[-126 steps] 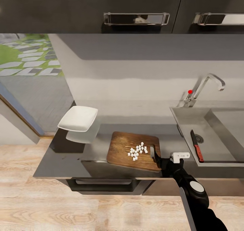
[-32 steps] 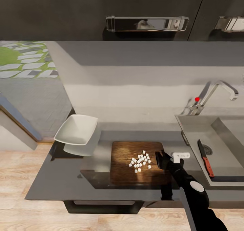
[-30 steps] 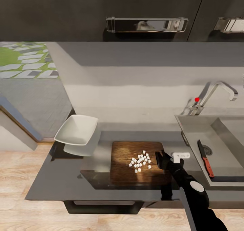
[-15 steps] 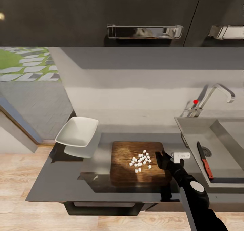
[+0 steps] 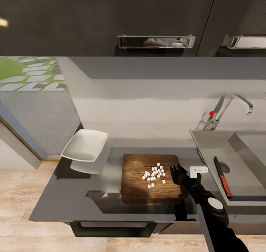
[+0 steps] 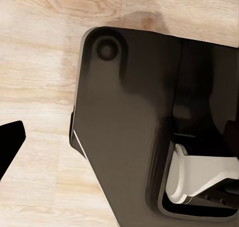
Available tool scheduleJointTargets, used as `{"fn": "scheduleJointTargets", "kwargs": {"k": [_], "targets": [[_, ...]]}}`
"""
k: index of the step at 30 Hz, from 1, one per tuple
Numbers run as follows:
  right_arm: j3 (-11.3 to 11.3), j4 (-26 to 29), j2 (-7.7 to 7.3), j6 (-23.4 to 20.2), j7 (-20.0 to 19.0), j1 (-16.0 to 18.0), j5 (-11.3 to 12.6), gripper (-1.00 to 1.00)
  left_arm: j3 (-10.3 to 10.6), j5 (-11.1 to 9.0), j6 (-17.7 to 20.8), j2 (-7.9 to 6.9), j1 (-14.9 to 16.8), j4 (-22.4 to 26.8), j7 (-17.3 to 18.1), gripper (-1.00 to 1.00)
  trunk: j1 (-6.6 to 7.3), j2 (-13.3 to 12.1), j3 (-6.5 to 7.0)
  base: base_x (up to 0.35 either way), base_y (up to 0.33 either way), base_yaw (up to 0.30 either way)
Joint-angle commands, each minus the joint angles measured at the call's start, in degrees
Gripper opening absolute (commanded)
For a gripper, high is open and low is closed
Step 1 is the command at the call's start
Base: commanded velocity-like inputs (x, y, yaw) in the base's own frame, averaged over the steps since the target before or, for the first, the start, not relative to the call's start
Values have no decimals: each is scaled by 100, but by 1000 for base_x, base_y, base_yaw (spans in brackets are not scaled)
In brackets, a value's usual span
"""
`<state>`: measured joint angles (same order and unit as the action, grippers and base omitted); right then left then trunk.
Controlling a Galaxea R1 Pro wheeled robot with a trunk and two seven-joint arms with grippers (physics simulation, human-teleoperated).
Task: In the kitchen, take the Vidalia onion out of the sink, dice it on the chopping board with the paring knife, put the diced onion into the bowl on the countertop, then place both the paring knife and the chopping board into the sink.
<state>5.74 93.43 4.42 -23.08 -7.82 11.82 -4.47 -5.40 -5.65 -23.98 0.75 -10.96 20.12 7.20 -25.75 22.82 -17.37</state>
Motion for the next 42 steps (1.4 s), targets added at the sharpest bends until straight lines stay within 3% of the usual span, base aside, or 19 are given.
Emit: {"fn": "scheduleJointTargets", "kwargs": {"k": [1,42], "targets": [[15,9,6,-30,-50,4,-45,-100,-31,-59,8,4,-3,9,61,100,-4,10,0,0,0,0],[24,9,-8,-37,183,4,-54,-100,-31,-59,8,1,-3,9,61,100,-4,10,368,0,0,0]]}}
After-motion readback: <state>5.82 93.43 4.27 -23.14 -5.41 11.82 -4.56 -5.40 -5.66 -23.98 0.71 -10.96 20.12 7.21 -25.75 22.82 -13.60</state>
